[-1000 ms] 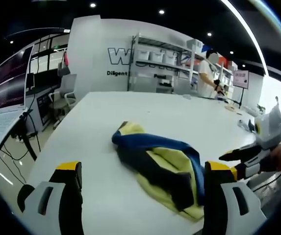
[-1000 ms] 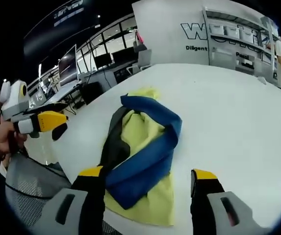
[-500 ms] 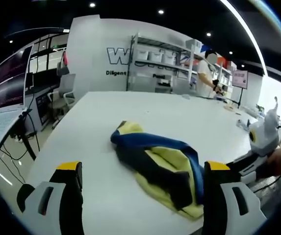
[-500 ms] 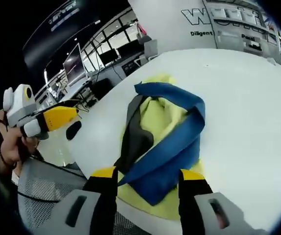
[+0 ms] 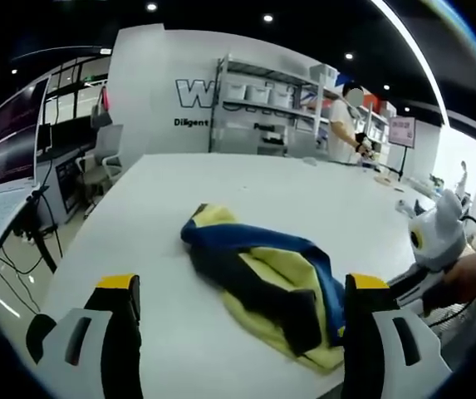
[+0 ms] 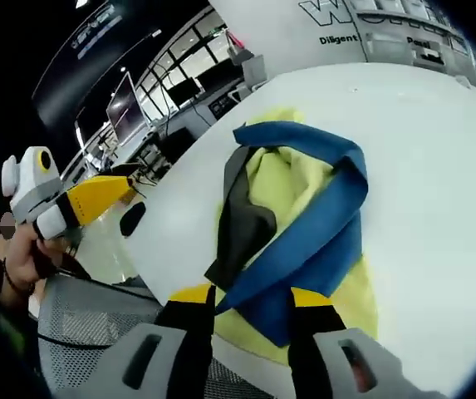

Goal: Fold the garment on the visible template until the final outline fits inside the template.

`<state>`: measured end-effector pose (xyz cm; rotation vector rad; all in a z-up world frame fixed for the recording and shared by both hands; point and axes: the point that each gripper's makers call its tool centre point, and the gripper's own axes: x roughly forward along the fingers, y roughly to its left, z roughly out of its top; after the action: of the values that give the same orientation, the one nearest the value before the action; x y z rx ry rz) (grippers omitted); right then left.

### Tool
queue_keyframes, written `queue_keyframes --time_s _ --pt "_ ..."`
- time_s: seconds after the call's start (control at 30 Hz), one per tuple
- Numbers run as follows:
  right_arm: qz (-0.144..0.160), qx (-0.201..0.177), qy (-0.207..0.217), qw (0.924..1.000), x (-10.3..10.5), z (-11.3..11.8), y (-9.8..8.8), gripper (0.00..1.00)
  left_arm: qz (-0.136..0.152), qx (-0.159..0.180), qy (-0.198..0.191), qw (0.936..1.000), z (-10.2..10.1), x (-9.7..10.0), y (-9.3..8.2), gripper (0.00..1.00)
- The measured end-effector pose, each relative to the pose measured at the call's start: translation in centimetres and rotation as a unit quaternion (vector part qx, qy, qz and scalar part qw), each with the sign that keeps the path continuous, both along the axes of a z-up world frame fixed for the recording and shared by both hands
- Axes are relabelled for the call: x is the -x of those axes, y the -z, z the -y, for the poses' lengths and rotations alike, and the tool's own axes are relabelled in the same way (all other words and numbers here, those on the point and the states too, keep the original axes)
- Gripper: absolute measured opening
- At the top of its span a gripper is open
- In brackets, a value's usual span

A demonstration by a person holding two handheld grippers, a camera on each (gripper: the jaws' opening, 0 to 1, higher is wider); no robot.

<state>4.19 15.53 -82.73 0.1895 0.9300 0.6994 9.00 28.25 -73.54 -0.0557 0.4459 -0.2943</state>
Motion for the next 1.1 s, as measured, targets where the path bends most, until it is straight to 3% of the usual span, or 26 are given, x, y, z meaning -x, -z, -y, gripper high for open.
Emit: queue_keyframes --time_s 0.23,0.3,0.4,0.47,0.53,1.1 --pt "-0.001 0.008 -0.021 0.9997 0.3 -0.9 0.5 0.15 -0.004 -0.001 0.002 1.0000 0.1 0.1 0.3 0.95" --pt "0.019 0.008 -0.031 0.9993 0.1 -1.0 0.4 0.10 -0.004 -0.001 0.002 1.0000 0.1 0.2 0.3 0.95" --pt "0.015 0.015 -0.028 0.9994 -0.1 -0.9 0.5 0.01 -0.006 -0.001 0.002 1.0000 0.2 0.3 0.4 0.95" --pt "0.010 0.002 -0.030 0.9995 -0.1 -1.0 0.3 0.00 -0.007 -0.001 0.003 1.0000 0.2 0.3 0.5 0.95" --pt "0.025 0.013 -0.032 0.9991 -0.3 -0.9 0.3 0.00 -0.008 -0.001 0.004 1.0000 0.2 0.4 0.5 0.95" --pt "0.058 0.000 -0.003 0.9983 -1.5 0.7 -2.6 0.00 -0.012 -0.002 0.011 0.9999 0.8 0.4 0.8 0.94"
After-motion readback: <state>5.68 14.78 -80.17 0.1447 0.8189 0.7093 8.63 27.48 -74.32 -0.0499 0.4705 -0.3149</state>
